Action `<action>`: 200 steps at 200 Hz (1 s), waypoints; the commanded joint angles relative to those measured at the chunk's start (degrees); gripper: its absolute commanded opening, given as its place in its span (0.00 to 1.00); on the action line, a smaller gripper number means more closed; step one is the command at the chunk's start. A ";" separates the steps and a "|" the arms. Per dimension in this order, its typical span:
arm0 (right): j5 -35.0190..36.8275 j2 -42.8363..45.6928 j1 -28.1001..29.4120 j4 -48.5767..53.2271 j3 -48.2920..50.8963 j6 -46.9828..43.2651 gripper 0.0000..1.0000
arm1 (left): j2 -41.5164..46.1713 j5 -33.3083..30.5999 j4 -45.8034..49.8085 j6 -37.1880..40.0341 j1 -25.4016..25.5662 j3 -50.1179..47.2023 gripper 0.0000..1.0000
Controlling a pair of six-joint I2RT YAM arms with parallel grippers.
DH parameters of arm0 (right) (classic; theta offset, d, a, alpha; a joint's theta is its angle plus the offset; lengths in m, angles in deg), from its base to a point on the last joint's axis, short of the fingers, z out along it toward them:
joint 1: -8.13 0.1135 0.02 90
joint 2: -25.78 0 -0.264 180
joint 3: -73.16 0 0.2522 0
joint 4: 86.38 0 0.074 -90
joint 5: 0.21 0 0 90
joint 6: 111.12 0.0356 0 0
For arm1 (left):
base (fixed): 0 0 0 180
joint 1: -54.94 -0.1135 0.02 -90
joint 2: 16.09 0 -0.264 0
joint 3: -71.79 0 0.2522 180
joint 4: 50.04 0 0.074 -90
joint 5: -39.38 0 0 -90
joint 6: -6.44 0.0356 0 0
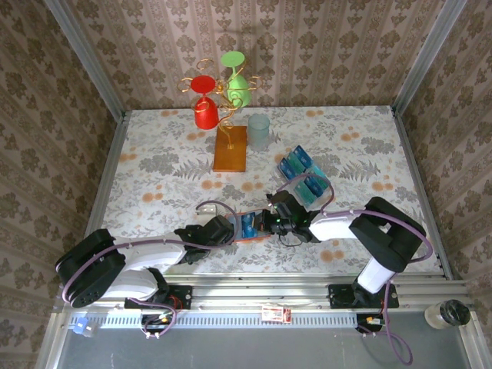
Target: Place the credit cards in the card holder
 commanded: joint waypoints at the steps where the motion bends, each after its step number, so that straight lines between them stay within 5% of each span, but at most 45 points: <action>1: 0.10 -2.05 0.51 4.90 -0.83 -1.13 0.00 | 0.00 -1.04 0.96 -0.84 0.41 -0.48 1.00; 104: -3.30 -5.02 0.50 9.39 -5.20 -3.25 0.00 | -0.11 -1.04 0.61 -0.90 0.38 -0.57 1.00; 150: 0.29 -0.19 -0.51 23.38 -11.11 -11.41 0.35 | -0.26 -0.95 0.26 -0.94 0.46 -0.69 1.00; 178: 2.68 2.07 -1.12 29.67 -14.44 -15.45 0.35 | -0.35 -1.02 0.17 -0.91 0.38 -0.70 1.00; 200: 2.24 1.00 -1.08 31.55 -16.99 -17.38 0.25 | -0.32 -0.96 0.12 -0.87 0.40 -0.70 1.00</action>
